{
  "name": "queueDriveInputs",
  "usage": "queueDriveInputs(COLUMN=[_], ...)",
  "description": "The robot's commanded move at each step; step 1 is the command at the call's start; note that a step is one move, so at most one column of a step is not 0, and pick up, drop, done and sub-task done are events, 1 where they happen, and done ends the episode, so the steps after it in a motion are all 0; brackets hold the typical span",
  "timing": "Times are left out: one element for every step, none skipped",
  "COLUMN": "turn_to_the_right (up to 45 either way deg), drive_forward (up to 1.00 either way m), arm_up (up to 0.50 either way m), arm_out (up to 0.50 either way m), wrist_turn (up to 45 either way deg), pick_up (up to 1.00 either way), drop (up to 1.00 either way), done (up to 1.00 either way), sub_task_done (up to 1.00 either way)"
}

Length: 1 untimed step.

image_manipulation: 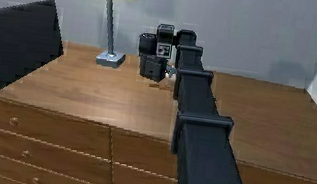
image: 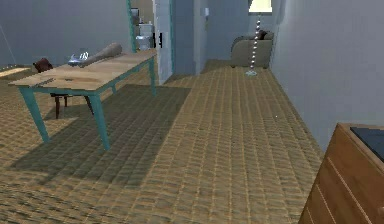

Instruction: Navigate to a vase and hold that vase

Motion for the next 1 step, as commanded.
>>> queueDriveInputs(turn_to_the_right=[0.0], drive_forward=[0.00], arm_up=[0.00], arm_out=[0.00], wrist_turn=[0.0], pick_up=[0.00], drop=[0.00], done=[1.00], sub_task_done=[0.00])
